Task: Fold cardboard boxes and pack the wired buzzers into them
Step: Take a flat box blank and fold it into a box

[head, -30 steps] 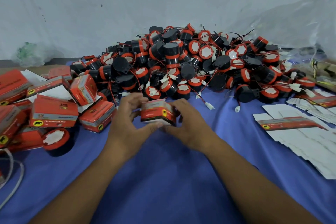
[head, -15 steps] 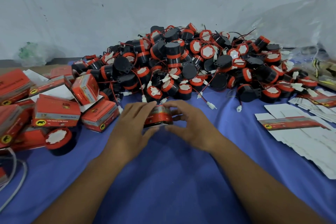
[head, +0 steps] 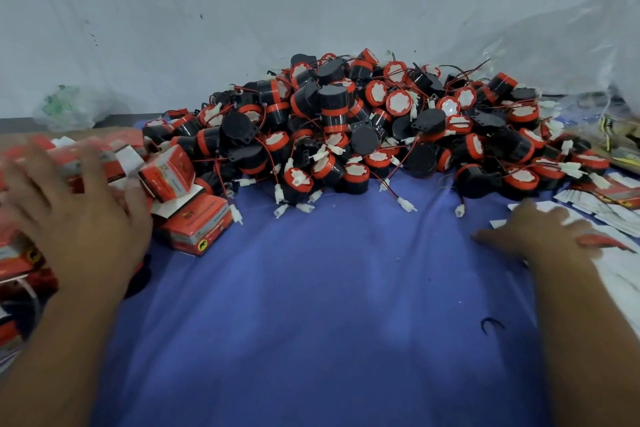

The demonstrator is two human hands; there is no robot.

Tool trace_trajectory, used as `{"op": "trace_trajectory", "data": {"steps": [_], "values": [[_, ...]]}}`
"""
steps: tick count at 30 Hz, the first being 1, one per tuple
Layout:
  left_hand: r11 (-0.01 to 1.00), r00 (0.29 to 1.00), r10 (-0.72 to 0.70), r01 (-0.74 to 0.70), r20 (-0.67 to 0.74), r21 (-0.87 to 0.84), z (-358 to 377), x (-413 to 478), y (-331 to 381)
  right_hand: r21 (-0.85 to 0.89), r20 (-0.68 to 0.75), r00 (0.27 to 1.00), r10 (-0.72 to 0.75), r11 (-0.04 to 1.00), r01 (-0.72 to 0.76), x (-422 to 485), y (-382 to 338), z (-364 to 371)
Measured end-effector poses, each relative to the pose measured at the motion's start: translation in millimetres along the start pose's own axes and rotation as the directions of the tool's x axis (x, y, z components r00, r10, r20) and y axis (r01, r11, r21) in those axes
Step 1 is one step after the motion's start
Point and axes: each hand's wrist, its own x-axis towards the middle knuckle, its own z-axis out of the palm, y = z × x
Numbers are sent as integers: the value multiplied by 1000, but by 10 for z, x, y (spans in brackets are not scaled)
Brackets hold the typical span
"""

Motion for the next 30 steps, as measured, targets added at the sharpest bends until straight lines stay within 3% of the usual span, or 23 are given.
{"op": "trace_trajectory", "data": {"steps": [2, 4, 9, 12, 15, 17, 19, 21, 23, 25, 27, 30], "values": [[998, 998, 52, -53, 43, 20, 4, -25, 47, -104, 64, 997, 36, 994, -29, 96, 91, -27], [999, 997, 38, -38, 60, -3, 59, -14, 41, -146, 53, 998, -32, 989, 39, 143, 101, -42], [999, 1000, 10, -9, 25, -32, 154, 30, -23, -67, -49, 993, -108, 992, 105, 122, 40, -63], [992, 996, 77, -82, -50, -93, 151, -8, 109, 64, -234, 968, -94, 992, 112, 33, -11, -108], [915, 925, 295, -345, -239, -209, 170, -173, 355, 83, -447, 887, -114, 982, 168, -64, -53, -260], [830, 877, 424, -477, -227, -289, 201, -307, 526, 84, -582, 801, -142, 969, 233, -153, -112, -354], [753, 855, 494, -512, -159, -413, 238, -435, 650, 198, -732, 663, -158, 882, 428, -305, -213, -394], [679, 848, 529, -443, -27, -585, 260, -554, 736, 317, -787, 587, -190, 691, 650, -514, -361, -348], [628, 840, 529, -291, 122, -722, 261, -660, 812, 503, -719, 639, -272, 431, 749, -692, -535, -212], [559, 815, 502, -49, 291, -828, 250, -752, 905, 700, -552, 732, -400, 255, 667, -798, -729, 17], [424, 762, 512, 178, 397, -888, 262, -818, 991, 786, -398, 762, -511, 238, 571, -893, -891, 282], [341, 770, 494, 256, 404, -904, 334, -853, 1028, 898, -175, 777, -605, 226, 378, -1008, -1025, 606]]}}
